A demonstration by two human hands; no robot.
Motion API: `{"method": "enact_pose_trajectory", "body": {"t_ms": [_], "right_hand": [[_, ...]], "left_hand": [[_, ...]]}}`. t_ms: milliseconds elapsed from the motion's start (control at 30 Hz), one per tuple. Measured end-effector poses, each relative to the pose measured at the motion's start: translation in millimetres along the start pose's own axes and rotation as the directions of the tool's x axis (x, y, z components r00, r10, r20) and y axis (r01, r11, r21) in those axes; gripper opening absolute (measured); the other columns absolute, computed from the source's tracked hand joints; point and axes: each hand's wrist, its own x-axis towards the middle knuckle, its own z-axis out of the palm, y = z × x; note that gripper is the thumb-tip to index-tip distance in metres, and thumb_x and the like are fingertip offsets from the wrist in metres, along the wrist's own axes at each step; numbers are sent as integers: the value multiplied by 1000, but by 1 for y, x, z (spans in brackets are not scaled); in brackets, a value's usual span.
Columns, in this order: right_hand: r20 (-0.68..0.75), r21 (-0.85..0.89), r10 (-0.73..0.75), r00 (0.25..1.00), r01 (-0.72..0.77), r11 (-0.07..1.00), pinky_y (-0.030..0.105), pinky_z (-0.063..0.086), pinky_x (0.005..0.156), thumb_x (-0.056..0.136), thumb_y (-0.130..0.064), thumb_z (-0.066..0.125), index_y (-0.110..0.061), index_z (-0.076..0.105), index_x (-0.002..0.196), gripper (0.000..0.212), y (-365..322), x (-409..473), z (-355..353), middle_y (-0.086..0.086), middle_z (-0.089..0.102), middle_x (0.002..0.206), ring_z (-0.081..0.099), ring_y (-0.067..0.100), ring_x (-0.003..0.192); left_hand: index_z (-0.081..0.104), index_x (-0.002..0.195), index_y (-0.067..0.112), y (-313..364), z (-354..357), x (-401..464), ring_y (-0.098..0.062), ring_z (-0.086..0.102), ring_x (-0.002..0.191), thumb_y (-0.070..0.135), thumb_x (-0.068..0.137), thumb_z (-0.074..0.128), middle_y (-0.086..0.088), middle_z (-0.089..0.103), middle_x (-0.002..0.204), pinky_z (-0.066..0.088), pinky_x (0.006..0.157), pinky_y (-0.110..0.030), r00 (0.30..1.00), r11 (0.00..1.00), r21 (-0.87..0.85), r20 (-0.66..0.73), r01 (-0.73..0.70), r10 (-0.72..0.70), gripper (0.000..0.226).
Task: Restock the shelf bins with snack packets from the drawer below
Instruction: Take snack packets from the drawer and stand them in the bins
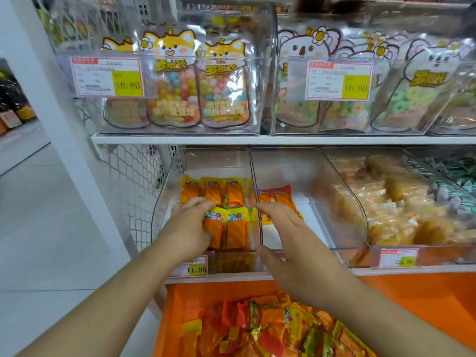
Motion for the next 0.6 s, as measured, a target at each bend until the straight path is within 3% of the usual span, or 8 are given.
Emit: {"method": "enact_pose_trajectory", "body": {"t_ms": [133, 300, 433, 600], "right_hand": [[6, -6, 7, 1000, -7, 1000, 21, 29, 121, 102, -31, 63, -41, 26, 158, 68, 1, 0, 0, -28, 27, 159, 23, -4, 150], [9, -3, 5, 1000, -5, 1000, 26, 33, 121, 101, -31, 63, -42, 25, 158, 69, 2, -1, 1, -28, 26, 160, 23, -3, 151], [7, -13, 3, 1000, -3, 1000, 28, 34, 122, 101, -30, 64, -43, 24, 158, 71, 3, 0, 1, -28, 26, 160, 23, -2, 151], [12, -27, -5, 1000, 6, 1000, 23, 30, 121, 101, -28, 64, -43, 23, 158, 72, 1, -1, 0, -29, 24, 160, 22, -3, 151]], "left_hand": [[50, 149, 36, -4, 0, 7, -22, 33, 148, 36, 91, 75, 6, 42, 158, 36, 120, -44, 989, 996, 26, 121, 80, -83, 63], [47, 145, 51, -9, 0, 11, -28, 38, 144, 56, 84, 71, -2, 49, 151, 40, 116, -47, 979, 986, 120, 159, 112, -130, 65], [42, 146, 56, -8, -1, 10, -31, 35, 143, 55, 89, 67, -6, 48, 149, 36, 116, -48, 980, 985, 152, 165, 88, -112, 62], [41, 152, 46, 1, 1, 7, -27, 15, 154, 49, 96, 64, 13, 29, 166, 19, 123, -49, 989, 983, 167, 112, 78, -98, 60]]}}
